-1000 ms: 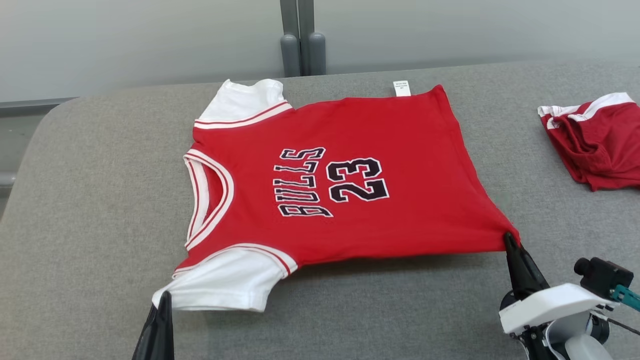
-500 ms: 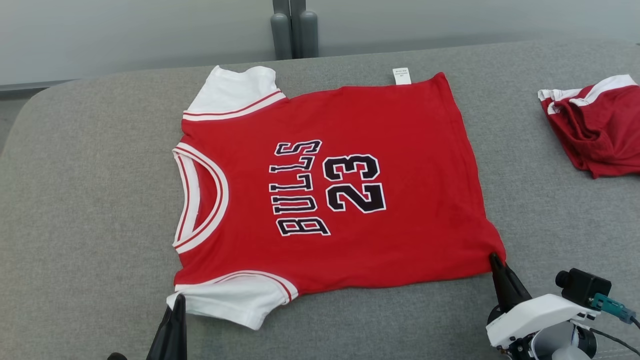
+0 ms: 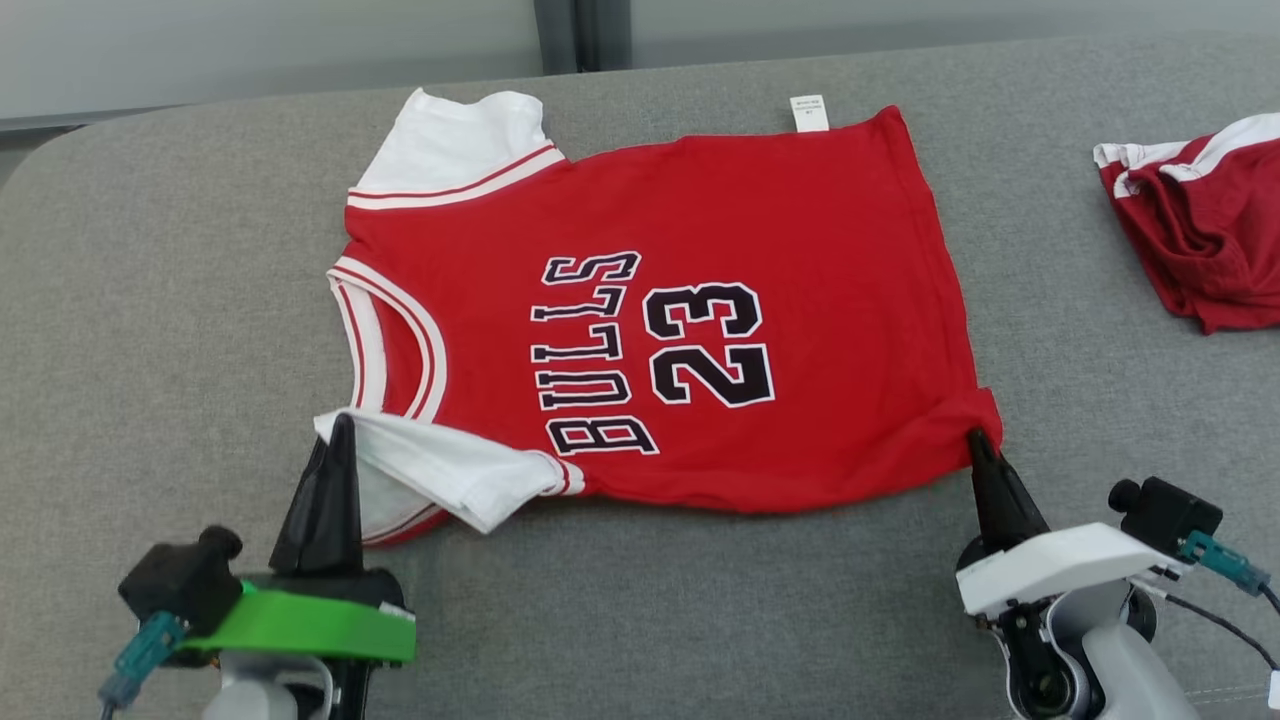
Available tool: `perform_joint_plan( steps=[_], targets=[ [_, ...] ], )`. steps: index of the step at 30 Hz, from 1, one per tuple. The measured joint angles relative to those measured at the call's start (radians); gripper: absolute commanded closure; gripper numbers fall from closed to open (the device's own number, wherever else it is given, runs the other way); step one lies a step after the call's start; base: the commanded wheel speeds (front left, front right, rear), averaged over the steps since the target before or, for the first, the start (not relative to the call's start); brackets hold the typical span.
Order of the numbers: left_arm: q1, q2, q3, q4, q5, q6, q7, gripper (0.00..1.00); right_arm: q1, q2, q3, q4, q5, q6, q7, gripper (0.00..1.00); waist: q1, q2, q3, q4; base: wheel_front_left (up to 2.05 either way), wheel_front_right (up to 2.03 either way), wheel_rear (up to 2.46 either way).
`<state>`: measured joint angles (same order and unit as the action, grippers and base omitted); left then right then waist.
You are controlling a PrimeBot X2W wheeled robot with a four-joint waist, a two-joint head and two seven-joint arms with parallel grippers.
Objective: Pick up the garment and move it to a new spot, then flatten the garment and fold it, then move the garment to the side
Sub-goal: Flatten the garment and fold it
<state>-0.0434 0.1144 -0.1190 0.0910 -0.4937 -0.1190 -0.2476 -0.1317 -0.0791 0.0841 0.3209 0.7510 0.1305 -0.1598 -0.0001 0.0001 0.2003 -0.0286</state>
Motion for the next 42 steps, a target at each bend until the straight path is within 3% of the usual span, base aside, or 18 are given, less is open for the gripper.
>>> perform_joint_plan(
  steps=[14, 25, 26, 27, 28, 29, 37, 42],
  targets=[
    [-0.331, -0.001, 0.002, 0.363, 0.029, -0.004, -0.012, 1.0, -0.205, 0.023, 0.002, 0.13, 0.031, 0.0, -0.048, 1.0, 0.0001, 0.0, 0.085, -0.026, 0.0, 0.0, 0.0],
    [-0.441, -0.011, 0.04, 0.462, 0.08, -0.008, -0.015, 1.0, -0.319, 0.028, 0.031, 0.24, 0.025, 0.0, -0.076, 1.0, 0.0, 0.0, 0.13, -0.049, 0.0, 0.0, 0.0],
    [-0.447, -0.012, 0.041, 0.474, 0.084, -0.008, -0.015, 1.0, -0.325, 0.028, 0.038, 0.245, 0.026, 0.0, -0.077, 0.9, 0.0001, 0.0, 0.13, -0.05, 0.0, 0.0, 0.0],
    [-0.452, -0.012, 0.043, 0.485, 0.091, -0.008, -0.015, 0.63, -0.331, 0.028, 0.046, 0.249, 0.03, 0.0, -0.08, 0.62, 0.0001, 0.0, 0.131, -0.051, 0.0, 0.0, 0.0],
    [-0.455, -0.012, 0.044, 0.491, 0.102, -0.008, -0.015, 0.17, -0.334, 0.028, 0.055, 0.25, 0.03, 0.0, -0.081, 0.01, 0.0001, 0.0, 0.131, -0.051, 0.0, 0.0, 0.0],
    [-0.46, -0.013, 0.045, 0.498, 0.109, -0.008, -0.015, 0.0, -0.339, 0.029, 0.061, 0.254, 0.032, 0.0, -0.084, 0.0, 0.0001, 0.0, 0.131, -0.052, 0.0, 0.0, 0.0],
    [-0.48, -0.033, 0.064, 0.491, 0.117, -0.009, -0.015, 0.0, -0.387, 0.029, 0.072, 0.292, 0.056, 0.0, -0.097, 0.0, 0.0001, 0.0, 0.123, -0.053, 0.0, 0.0, 0.0],
    [-0.465, -0.038, 0.071, 0.446, 0.102, -0.01, -0.016, 0.0, -0.404, 0.029, 0.043, 0.287, -0.029, 0.0, -0.101, 0.0, 0.0001, 0.0, 0.107, -0.046, 0.0, 0.0, 0.0]
  ],
)
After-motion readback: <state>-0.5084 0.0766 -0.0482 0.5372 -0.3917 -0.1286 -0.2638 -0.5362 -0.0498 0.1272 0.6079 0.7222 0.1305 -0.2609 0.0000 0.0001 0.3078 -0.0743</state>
